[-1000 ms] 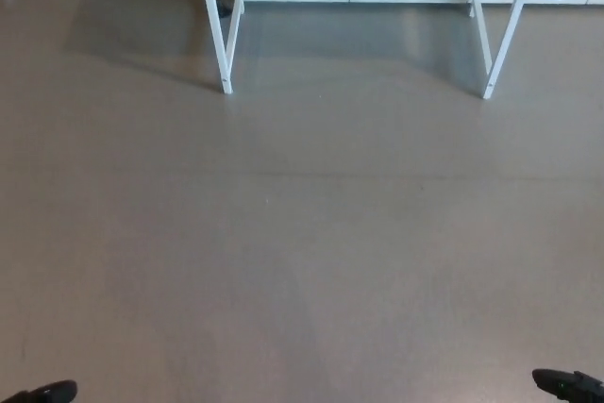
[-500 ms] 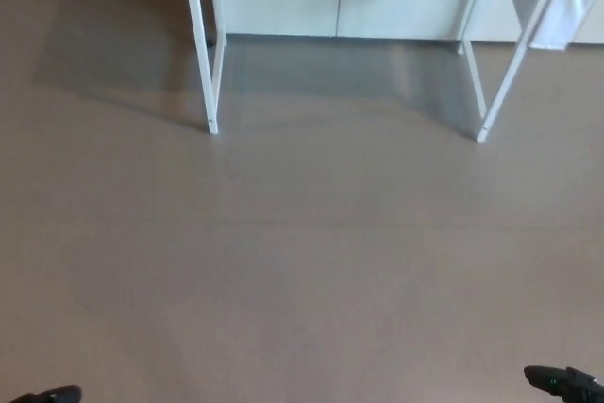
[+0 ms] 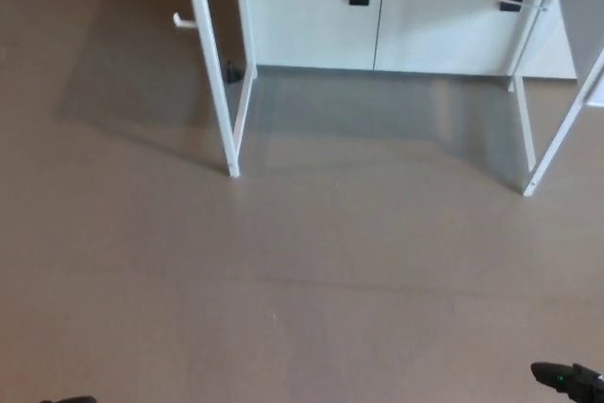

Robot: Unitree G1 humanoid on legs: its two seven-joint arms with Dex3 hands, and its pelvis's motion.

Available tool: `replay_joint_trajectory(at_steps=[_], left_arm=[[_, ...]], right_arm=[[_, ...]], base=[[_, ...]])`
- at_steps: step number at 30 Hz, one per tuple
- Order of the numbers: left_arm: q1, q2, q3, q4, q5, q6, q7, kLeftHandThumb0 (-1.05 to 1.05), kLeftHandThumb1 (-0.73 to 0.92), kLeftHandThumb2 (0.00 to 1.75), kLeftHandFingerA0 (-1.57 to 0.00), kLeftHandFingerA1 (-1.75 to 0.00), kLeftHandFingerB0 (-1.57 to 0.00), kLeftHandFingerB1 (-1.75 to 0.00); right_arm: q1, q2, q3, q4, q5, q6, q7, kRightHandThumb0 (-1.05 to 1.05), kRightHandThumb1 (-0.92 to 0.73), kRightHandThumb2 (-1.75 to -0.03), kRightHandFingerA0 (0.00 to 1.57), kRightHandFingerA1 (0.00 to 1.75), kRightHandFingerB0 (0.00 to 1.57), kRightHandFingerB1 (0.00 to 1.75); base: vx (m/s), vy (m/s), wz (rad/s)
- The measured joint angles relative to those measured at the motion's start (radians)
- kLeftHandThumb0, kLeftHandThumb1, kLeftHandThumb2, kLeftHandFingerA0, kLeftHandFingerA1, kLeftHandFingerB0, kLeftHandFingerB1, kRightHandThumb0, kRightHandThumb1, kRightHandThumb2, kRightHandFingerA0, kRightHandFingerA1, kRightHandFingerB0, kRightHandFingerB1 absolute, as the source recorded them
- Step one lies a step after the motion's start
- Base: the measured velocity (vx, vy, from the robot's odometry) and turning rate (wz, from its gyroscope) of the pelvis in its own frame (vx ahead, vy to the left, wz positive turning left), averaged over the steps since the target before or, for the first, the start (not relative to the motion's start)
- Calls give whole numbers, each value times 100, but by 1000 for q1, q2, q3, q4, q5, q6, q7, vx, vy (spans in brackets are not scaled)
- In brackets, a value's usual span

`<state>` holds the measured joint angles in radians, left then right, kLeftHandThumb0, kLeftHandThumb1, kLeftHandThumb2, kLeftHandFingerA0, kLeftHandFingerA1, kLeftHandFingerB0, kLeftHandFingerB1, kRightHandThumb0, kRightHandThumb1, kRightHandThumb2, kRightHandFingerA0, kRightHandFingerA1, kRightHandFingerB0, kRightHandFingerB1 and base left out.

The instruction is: The robot walk towards a table in front and then clicks the light switch button using the right hand's index finger

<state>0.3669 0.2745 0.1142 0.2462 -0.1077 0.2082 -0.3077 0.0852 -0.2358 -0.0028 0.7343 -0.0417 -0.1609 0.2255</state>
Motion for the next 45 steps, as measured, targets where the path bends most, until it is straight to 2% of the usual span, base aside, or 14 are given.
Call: replay_joint_trajectory(at_steps=[4, 7, 11, 17, 18, 20, 22, 23, 26, 27, 31, 37, 44, 45], left_arm=[[0, 2, -8, 7, 9, -12, 0, -25, 58, 57, -42, -41, -35, -37], [-12, 8, -9, 11, 13, -21, 1, -24, 58, 57, -42, -41, -35, -37], [-20, 10, -8, 18, 15, -27, 0, -23, 58, 57, -42, -41, -36, -37], [-17, 10, -9, 25, 17, -30, 1, -22, 59, 57, -43, -41, -35, -37], [-17, 10, -9, 25, 19, -30, 1, -22, 59, 57, -42, -41, -35, -37], [-16, 7, -10, 22, 19, -31, 0, -21, 59, 57, -41, -41, -35, -37], [-22, 4, -13, 15, 19, -36, -2, -22, 59, 57, -41, -41, -35, -37], [-22, 5, -13, 14, 19, -38, -2, -22, 59, 57, -42, -41, -36, -37], [-17, 4, -14, 15, 20, -39, -2, -22, 59, 57, -42, -42, -36, -38], [-13, 4, -15, 16, 20, -39, -2, -22, 58, 57, -42, -42, -36, -38], [-12, 4, -16, 24, 21, -39, -2, -21, 58, 57, -42, -42, -37, -38], [-29, 8, -15, 24, 24, -41, -2, -22, 58, 56, -43, -42, -36, -37], [-27, 10, -15, 33, 25, -47, -2, -20, 59, 57, -43, -42, -37, -38], [-25, 10, -14, 33, 25, -47, -2, -21, 59, 57, -42, -42, -37, -38]], right_arm=[[1, -1, 0, 2, -1, 1, 0, -24, -56, -99, 39, 62, 15, 50], [-4, 5, 5, -3, -2, 0, 2, -29, -78, -63, 46, 48, 27, 36], [-2, 4, 11, -3, -6, -2, 2, -26, -55, -98, 39, 62, 14, 50], [-2, 4, 16, 2, -9, -3, 2, -31, -78, -63, 47, 48, 27, 36], [-2, 4, 16, 2, -10, -3, 2, -26, -56, -99, 40, 63, 14, 50], [-5, 3, 17, 8, -12, -3, 2, -30, -78, -63, 46, 49, 26, 36], [-13, -6, 15, 5, -12, -11, 3, -25, -56, -99, 39, 62, 15, 50], [-14, -9, 14, 5, -12, -11, 3, -29, -78, -63, 46, 49, 27, 36], [-19, -10, 15, 5, -12, -14, 3, -31, -77, -63, 47, 50, 26, 36], [-20, -10, 15, 5, -12, -15, 3, -25, -56, -99, 40, 63, 15, 50], [-18, -10, 21, 6, -18, -17, 1, -30, -77, -63, 47, 50, 27, 37], [-18, -5, 31, 6, -29, -20, -2, -24, -57, -99, 39, 62, 14, 50], [-20, -5, 36, 5, -36, -23, -5, -30, -78, -63, 47, 49, 27, 36], [-20, -5, 37, 5, -36, -23, -5, -25, -56, -99, 41, 63, 15, 50]], base=[[460, 117, -19], [504, -7, -44], [407, 108, 2], [392, -47, 21], [484, -170, 65], [514, -159, 14], [502, -126, 77], [485, -132, 50], [453, -122, 18], [437, -104, -3], [429, -80, -16], [340, 118, -20], [184, 40, 1], [0, 0, 0]])
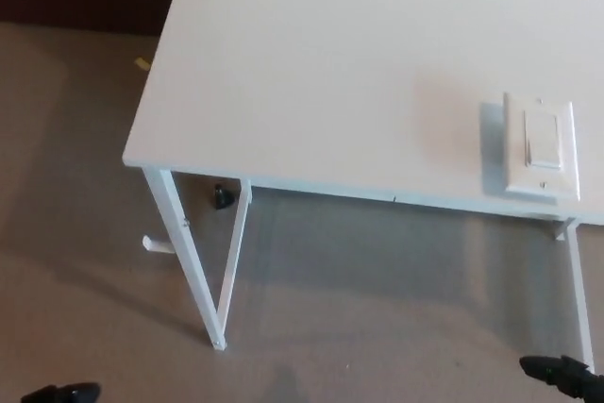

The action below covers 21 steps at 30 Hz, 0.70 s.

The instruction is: The robot walk towards a table in front and then clicks the light switch button using the right hand's index finger

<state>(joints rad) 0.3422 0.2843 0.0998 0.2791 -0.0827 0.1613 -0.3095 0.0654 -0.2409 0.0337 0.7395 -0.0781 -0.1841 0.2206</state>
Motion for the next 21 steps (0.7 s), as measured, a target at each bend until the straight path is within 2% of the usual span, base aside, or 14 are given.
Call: replay_joint_trajectory(at_steps=[9, 14, 15, 21], left_arm=[[10, -6, -3, -7, 1, -1, 0, -20, 58, 57, -44, -42, -38, -38], [6, -7, -4, -17, 1, -1, 0, -19, 59, 57, -43, -42, -38, -38], [6, -7, -4, -19, 1, -1, 0, -19, 59, 57, -44, -42, -38, -38], [13, -3, -2, -21, 1, 0, 0, -19, 59, 57, -43, -42, -38, -38]], right_arm=[[-2, -9, 1, -1, -3, -5, 1, -25, -56, -99, 40, 63, 14, 50], [-1, -18, 1, 13, -5, -5, 0, -24, -55, -98, 45, 65, 15, 51], [-2, -18, 2, 16, -7, -5, 0, -30, -77, -64, 51, 53, 27, 37], [-9, -17, 15, 25, -20, -7, -6, -32, -77, -63, 51, 50, 27, 35]], base=[[-74, -226, -12], [-44, -13, 0], [-94, 67, -2], [-36, 190, 4]])
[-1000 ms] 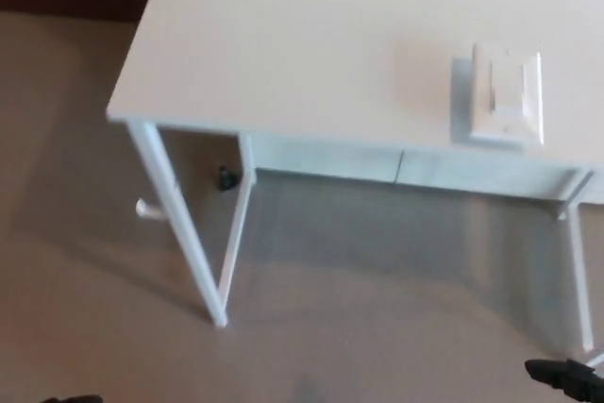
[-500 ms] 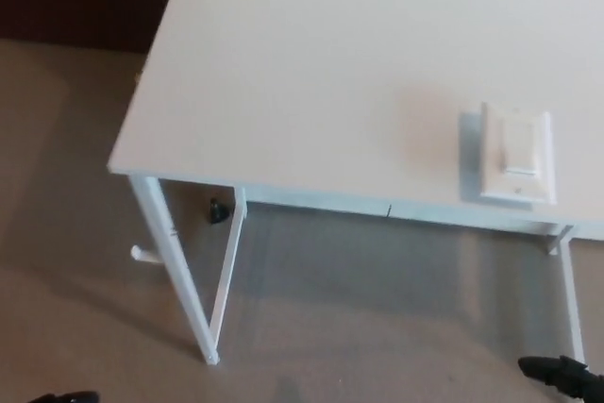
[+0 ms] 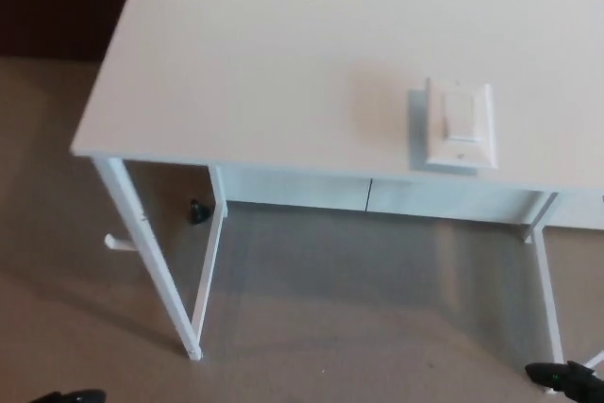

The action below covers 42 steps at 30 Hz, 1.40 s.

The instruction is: The robot walk towards a table in front and then clicks the light switch button using the right hand's index finger

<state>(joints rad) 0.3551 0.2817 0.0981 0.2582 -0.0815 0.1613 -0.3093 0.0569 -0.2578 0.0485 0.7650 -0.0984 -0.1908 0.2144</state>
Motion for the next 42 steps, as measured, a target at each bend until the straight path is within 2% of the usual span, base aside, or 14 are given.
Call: replay_joint_trajectory(at_steps=[11, 30, 34, 42], left_arm=[[1, 3, 0, -6, 0, 0, 2, -20, 59, 57, -45, -42, -39, -38], [-7, 2, -7, -5, 1, 0, 2, -19, 60, 58, -44, -42, -40, -39], [-5, 2, -9, -5, 1, 0, 2, -20, 59, 57, -44, -42, -40, -39], [-7, 3, -11, -5, 3, -1, 2, -20, 60, 57, -45, -42, -41, -39]], right_arm=[[-17, -3, 17, 1, -16, 1, -7, -31, -77, -63, 48, 48, 27, 36], [-28, -14, 38, 3, -40, 1, -9, -32, -77, -62, 53, 50, 30, 36], [-26, -16, 40, -3, -45, -1, -9, -35, -77, -62, 48, 49, 28, 37], [30, -14, 49, -161, -41, -18, 12, -43, -72, -60, 54, 53, 37, 40]], base=[[-26, 23, 6], [-1, -5, 0], [0, 0, 0], [0, 0, 0]])
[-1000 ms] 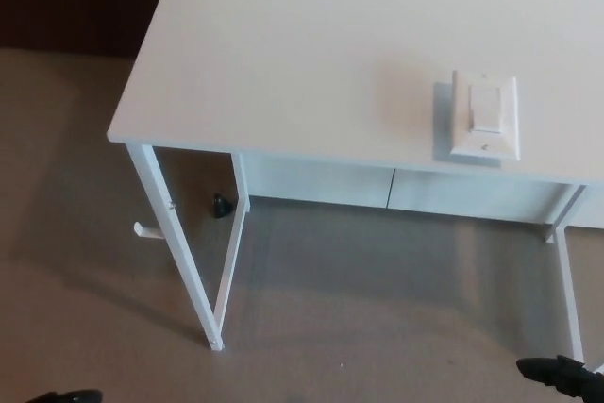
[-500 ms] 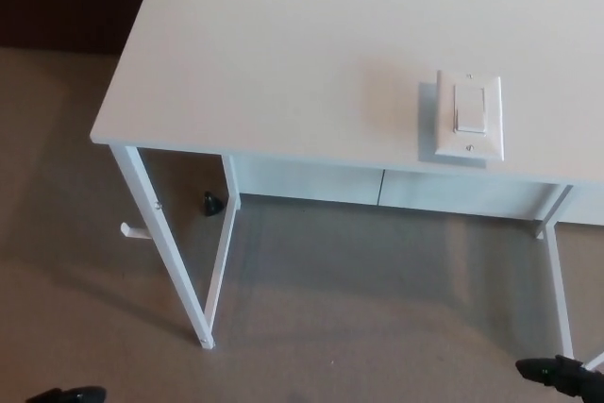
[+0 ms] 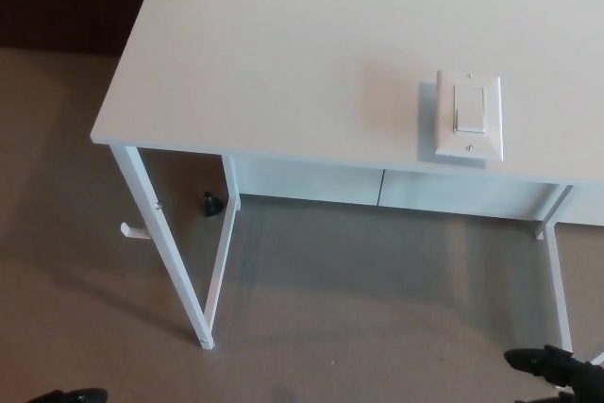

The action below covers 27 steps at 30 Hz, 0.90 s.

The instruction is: The robot walk towards a table in front and then clicks the light switch button using the right hand's index finger

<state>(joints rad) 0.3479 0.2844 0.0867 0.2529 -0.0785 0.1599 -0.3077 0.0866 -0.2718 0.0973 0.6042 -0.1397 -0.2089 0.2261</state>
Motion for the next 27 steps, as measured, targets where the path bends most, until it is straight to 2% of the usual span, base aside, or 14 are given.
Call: replay_joint_trajectory(at_steps=[4, 8, 15, 17, 19, 21, 23, 24, 25, 26, 27], left_arm=[[-6, 0, 0, 1, 0, 0, 0, -19, 60, 58, -45, -42, -40, -39], [-6, -1, 0, -2, 0, 0, 0, -20, 60, 58, -45, -43, -40, -39], [-20, -2, 0, -3, -1, 0, -1, -18, 60, 58, -44, -42, -39, -39], [-22, -2, 0, -3, -1, 0, -1, -18, 60, 58, -44, -42, -39, -39], [-24, -3, 0, -3, -1, 0, -1, -18, 60, 58, -44, -42, -39, -39], [-25, -3, 0, -3, -1, 0, -1, -19, 60, 58, -43, -42, -39, -39], [-26, -3, 0, -3, -2, 0, -1, -19, 59, 57, -45, -42, -40, -39], [-26, -3, 0, -2, -2, 0, -1, -19, 59, 57, -45, -42, -40, -39], [-26, -3, 0, -2, -2, 0, -1, -19, 59, 57, -45, -43, -40, -39], [-25, -3, 0, -2, -2, 0, -1, -19, 59, 57, -45, -43, -41, -39], [-26, -3, 0, -1, -1, 0, -1, -19, 59, 57, -45, -43, -41, -39]], right_arm=[[44, 1, 20, -165, -2, -3, 7, -44, -71, -60, 50, 49, 38, 40], [105, 2, 37, -346, 2, 0, 20, -40, -72, -60, 50, 53, 39, 44], [186, 2, 17, -647, 18, -2, 28, -39, -74, -61, 52, 49, 40, 41], [205, 2, -1, -728, 24, -2, 27, -40, -73, -62, 56, 46, 49, 40], [224, 2, -32, -815, 28, -2, 26, -39, -73, -62, 57, 44, 51, 40], [235, 4, -69, -890, 27, -3, 22, -39, -70, -61, 47, 41, 46, 40], [239, 7, -117, -967, 17, -7, 9, -48, -71, -62, 28, 41, 37, 36], [239, 9, -147, -1009, 4, -12, -3, -48, -71, -62, 28, 41, 37, 36], [237, 12, -175, -1046, -13, -16, -15, -52, -70, -61, 21, 37, 33, 35], [234, 13, -200, -1079, -29, -21, -28, -61, -54, -85, 12, 46, 24, 46], [228, 13, -220, -1104, -46, -25, -40, -62, -53, -85, 12, 46, 24, 46]], base=[[0, 0, 0], [0, 0, 0], [0, 0, 0], [0, 0, 0], [0, 0, 0], [0, 0, 0], [0, 0, 0], [0, 0, 0], [0, 0, 0], [0, 0, 0], [0, 0, 0]])
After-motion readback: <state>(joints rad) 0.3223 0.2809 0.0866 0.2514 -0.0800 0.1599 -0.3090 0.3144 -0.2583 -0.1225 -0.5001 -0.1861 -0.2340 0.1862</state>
